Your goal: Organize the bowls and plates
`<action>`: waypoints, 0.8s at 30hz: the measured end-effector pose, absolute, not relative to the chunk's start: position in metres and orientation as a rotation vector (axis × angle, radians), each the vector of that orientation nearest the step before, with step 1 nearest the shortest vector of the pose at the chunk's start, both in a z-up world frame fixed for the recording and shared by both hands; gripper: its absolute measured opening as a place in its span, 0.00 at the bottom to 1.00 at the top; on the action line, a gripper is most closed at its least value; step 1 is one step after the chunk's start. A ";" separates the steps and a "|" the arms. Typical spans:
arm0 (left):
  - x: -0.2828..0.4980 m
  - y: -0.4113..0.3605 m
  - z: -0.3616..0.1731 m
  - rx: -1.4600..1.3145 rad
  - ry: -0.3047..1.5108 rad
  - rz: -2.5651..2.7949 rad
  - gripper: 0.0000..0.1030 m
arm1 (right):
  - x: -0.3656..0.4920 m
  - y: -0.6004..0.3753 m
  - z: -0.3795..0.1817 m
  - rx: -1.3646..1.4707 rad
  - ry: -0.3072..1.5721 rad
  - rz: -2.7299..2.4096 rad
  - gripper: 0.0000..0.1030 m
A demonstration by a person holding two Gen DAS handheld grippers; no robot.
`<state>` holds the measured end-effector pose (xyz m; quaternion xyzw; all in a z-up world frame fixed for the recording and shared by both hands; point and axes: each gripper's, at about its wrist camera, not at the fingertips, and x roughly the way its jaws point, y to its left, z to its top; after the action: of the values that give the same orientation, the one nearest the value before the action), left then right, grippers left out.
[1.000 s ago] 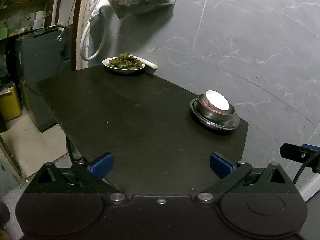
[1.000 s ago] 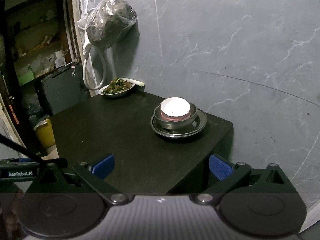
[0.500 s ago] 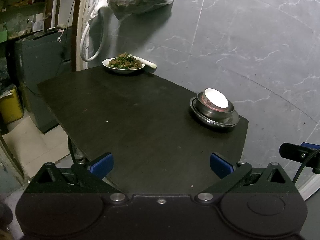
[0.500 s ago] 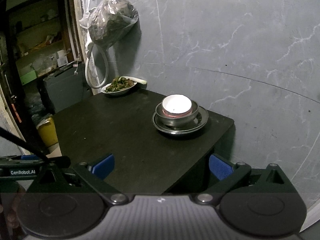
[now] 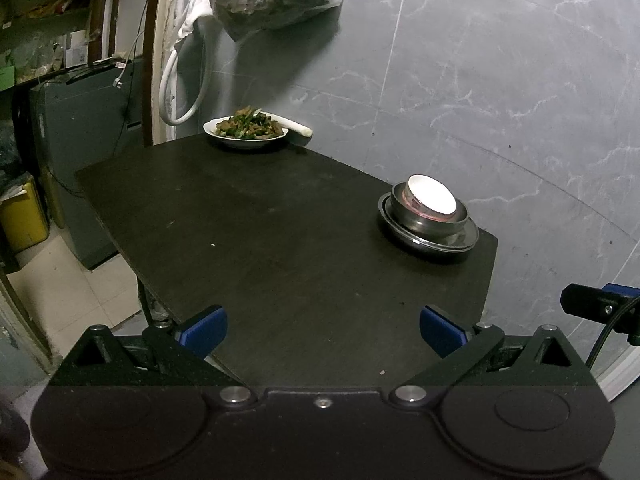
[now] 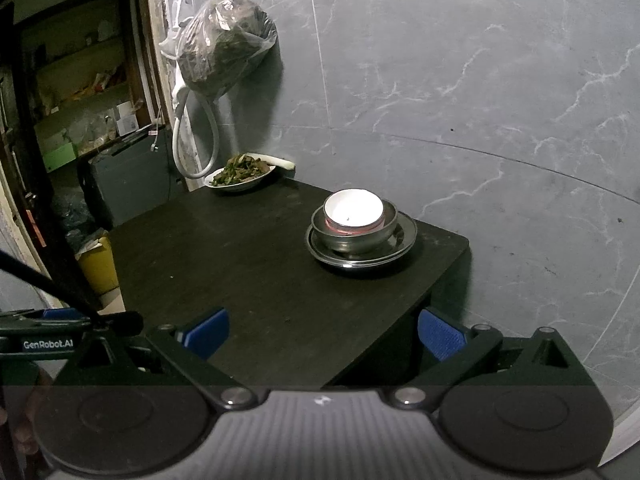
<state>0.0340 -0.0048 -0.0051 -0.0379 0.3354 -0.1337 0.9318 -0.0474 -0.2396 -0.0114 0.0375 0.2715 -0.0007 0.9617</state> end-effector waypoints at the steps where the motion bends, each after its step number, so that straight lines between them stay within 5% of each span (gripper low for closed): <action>1: 0.034 -0.005 -0.005 -0.078 0.687 -0.273 0.99 | -0.048 -0.239 -0.011 0.076 0.550 -0.002 1.00; 24: 0.035 -0.007 -0.007 -0.079 0.691 -0.262 0.99 | -0.048 -0.244 -0.011 0.077 0.554 0.017 1.00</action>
<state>0.0349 -0.0073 -0.0069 -0.0387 0.3375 -0.1280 0.9318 -0.0484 -0.2436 -0.0112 0.0378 0.2736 0.0086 0.9611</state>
